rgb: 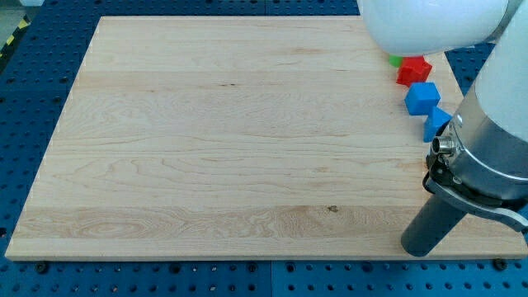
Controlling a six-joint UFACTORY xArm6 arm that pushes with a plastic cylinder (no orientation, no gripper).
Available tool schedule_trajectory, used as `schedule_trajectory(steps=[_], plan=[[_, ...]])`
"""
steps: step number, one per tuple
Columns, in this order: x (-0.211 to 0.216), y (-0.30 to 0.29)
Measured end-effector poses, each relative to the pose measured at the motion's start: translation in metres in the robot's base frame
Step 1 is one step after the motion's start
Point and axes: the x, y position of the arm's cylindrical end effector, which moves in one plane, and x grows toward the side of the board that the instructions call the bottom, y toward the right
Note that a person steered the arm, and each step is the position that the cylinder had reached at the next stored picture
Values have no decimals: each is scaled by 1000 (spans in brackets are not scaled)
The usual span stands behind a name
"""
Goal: Move your arm right to the red circle
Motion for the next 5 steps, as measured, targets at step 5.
schedule_trajectory(steps=[5], plan=[[-48, 160]])
